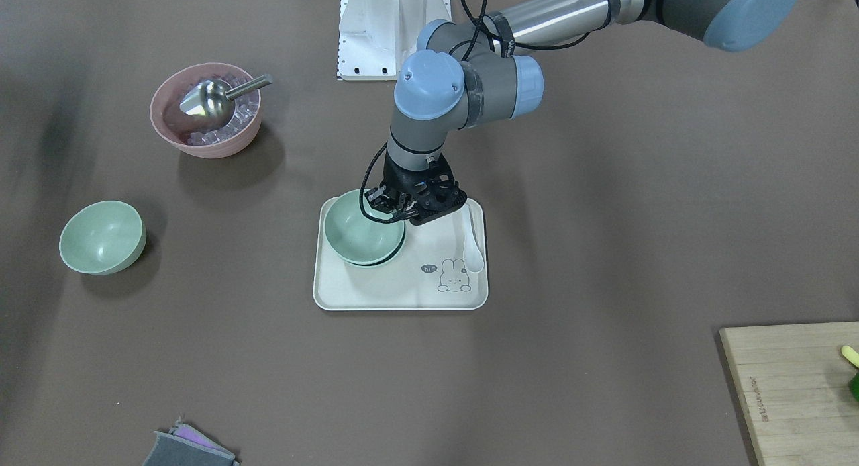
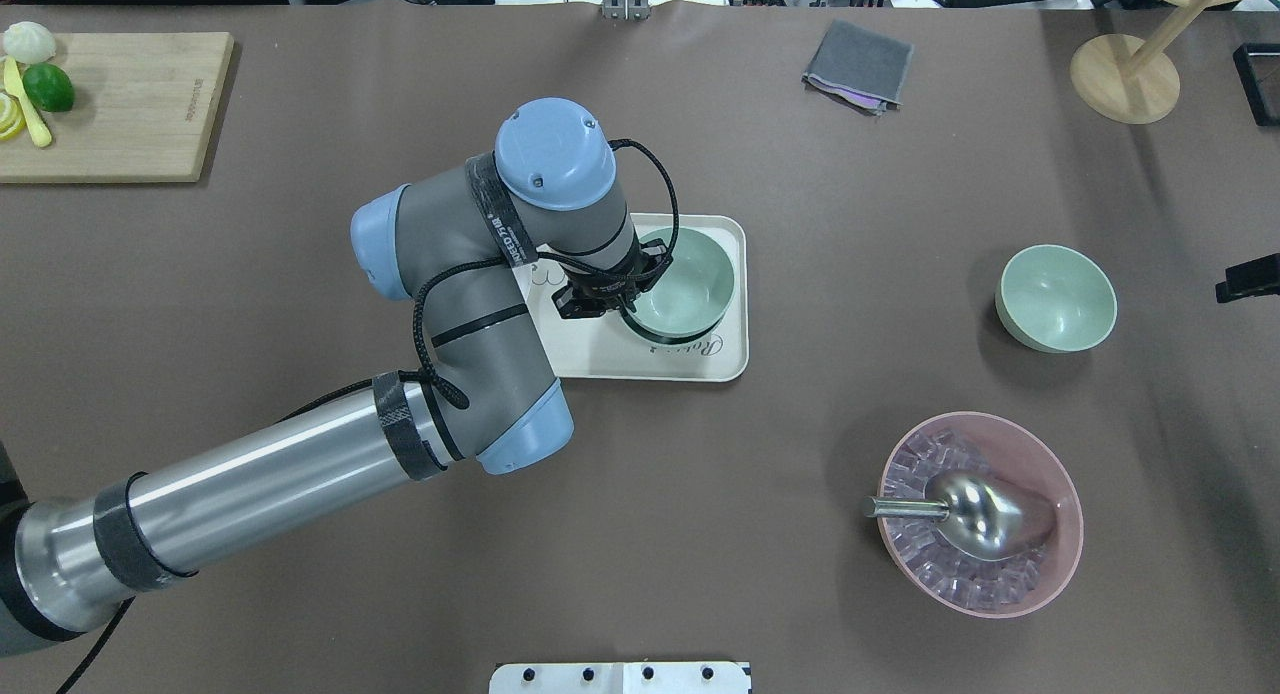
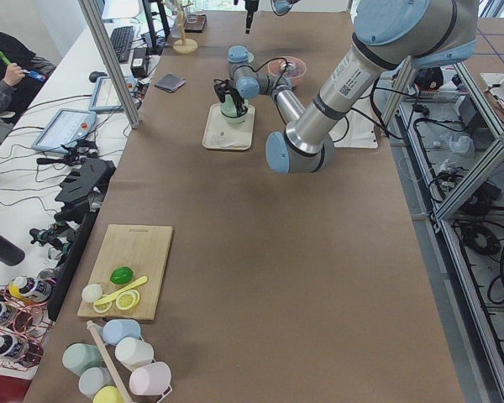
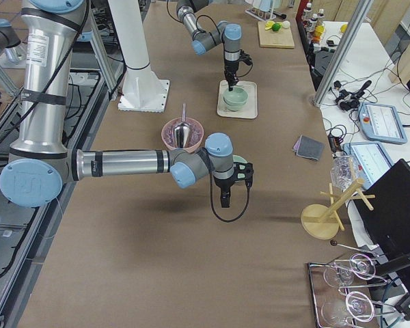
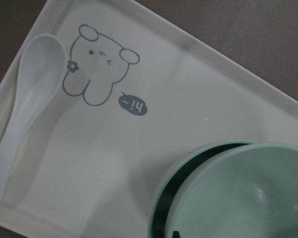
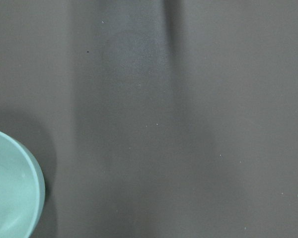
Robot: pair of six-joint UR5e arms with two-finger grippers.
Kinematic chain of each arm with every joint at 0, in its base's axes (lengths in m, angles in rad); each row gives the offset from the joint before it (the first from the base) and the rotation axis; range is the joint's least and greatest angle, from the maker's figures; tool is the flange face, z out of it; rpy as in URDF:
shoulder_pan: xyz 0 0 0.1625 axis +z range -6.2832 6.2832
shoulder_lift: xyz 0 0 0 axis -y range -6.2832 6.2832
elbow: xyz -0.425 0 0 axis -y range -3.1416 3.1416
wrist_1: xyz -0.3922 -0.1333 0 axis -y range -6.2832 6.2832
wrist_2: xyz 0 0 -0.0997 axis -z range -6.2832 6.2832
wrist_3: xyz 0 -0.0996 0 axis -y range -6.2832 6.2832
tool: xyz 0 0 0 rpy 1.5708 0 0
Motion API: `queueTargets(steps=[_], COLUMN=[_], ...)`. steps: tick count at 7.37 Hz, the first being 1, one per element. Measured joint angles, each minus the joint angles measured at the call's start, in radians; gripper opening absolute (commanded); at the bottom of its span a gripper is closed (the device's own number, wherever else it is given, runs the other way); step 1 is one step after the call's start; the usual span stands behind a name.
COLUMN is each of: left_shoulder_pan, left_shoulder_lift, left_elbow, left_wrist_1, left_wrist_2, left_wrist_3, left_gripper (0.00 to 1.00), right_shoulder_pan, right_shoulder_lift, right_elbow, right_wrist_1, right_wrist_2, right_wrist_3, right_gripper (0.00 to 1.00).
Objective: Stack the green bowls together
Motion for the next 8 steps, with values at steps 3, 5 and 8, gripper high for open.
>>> queueTargets(steps=[3,5,8], left_shoulder_pan=[0.001,0.002,0.003], left_shoulder_lift=[0.001,0.002,0.002], left_elbow=[0.002,0.015,0.034], left_wrist_1=[-0.001,-0.021,-0.048], left_wrist_2=[0.001,0.001,0.0], left_wrist_3=[0.0,0.0,0.002], left_gripper=[0.0,0.0,0.0], right_shoulder_pan=[0.0,0.0,0.0], right_shoulder_lift=[0.001,0.001,0.001], right_elbow=[0.0,0.0,0.001], right_wrist_1=[0.0,0.001,0.001], right_wrist_2=[0.0,0.0,0.0], right_wrist_3=[0.0,0.0,0.0], right_gripper=[1.0,1.0,1.0])
